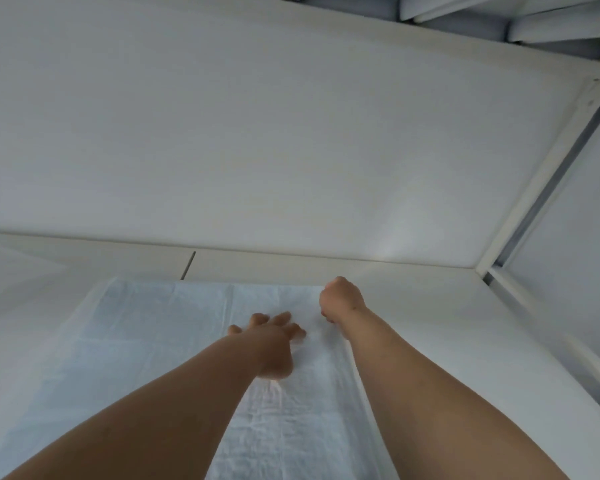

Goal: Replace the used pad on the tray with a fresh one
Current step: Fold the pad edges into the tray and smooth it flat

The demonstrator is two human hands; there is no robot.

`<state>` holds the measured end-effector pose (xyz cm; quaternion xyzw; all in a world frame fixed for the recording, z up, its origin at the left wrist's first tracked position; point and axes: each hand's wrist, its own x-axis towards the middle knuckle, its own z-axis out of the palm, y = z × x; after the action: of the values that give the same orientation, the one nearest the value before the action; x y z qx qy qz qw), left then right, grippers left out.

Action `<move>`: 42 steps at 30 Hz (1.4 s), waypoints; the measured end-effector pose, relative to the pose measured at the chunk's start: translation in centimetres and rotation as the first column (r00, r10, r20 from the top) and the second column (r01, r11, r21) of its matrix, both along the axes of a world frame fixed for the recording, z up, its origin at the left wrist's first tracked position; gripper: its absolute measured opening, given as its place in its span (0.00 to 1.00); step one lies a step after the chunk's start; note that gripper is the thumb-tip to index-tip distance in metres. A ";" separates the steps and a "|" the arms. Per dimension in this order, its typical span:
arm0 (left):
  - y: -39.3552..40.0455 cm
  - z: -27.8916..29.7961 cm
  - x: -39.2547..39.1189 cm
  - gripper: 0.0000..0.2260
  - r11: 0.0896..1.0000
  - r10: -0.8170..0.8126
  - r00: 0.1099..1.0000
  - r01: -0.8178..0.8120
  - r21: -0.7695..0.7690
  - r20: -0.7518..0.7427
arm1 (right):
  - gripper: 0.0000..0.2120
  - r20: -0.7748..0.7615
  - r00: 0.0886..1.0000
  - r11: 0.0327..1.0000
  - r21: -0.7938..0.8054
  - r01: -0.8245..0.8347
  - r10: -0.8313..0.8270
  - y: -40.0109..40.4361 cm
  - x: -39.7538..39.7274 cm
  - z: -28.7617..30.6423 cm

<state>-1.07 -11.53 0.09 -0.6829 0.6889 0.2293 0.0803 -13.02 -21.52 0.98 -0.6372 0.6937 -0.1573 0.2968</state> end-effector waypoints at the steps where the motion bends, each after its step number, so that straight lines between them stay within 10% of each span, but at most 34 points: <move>1: -0.1 0.0 0.1 0.31 1.000 0.007 1.000 -0.007 -0.017 -0.010 | 0.10 0.116 0.992 0.999 0.020 0.044 -0.046 -0.5 -0.1 0.1; 4: 0.0 -0.6 0.3 0.29 0.998 0.012 1.000 -0.013 -0.060 -0.003 | 0.14 0.252 0.955 0.988 0.060 0.145 -0.155 -1.1 -0.6 0.2; 11: 0.3 -1.6 0.9 0.29 0.998 -0.036 0.999 0.037 -0.057 0.016 | 0.16 -0.159 0.987 0.998 -0.054 0.019 -0.027 -2.8 -0.3 -0.9; 29: 0.5 -2.5 1.5 0.29 0.995 -0.082 0.997 0.083 -0.049 0.013 | 0.15 -0.208 0.978 0.983 -0.181 -0.039 0.000 -2.7 -1.3 -2.4; 35: 0.7 -2.6 1.8 0.28 0.990 -0.118 0.993 0.119 -0.079 0.016 | 0.12 -0.500 0.859 0.789 -0.480 -0.383 0.113 1.1 -0.2 -3.1; 42: 1.2 -2.7 2.5 0.26 0.980 -0.107 0.991 0.118 -0.159 0.079 | 0.18 -0.465 0.779 0.744 -0.316 -0.590 0.421 3.0 1.0 -5.8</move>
<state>1.41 -10.31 -2.65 -0.6547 0.7397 0.1431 0.0610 -12.03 -18.52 -4.85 -0.8714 0.4780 -0.1024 0.0412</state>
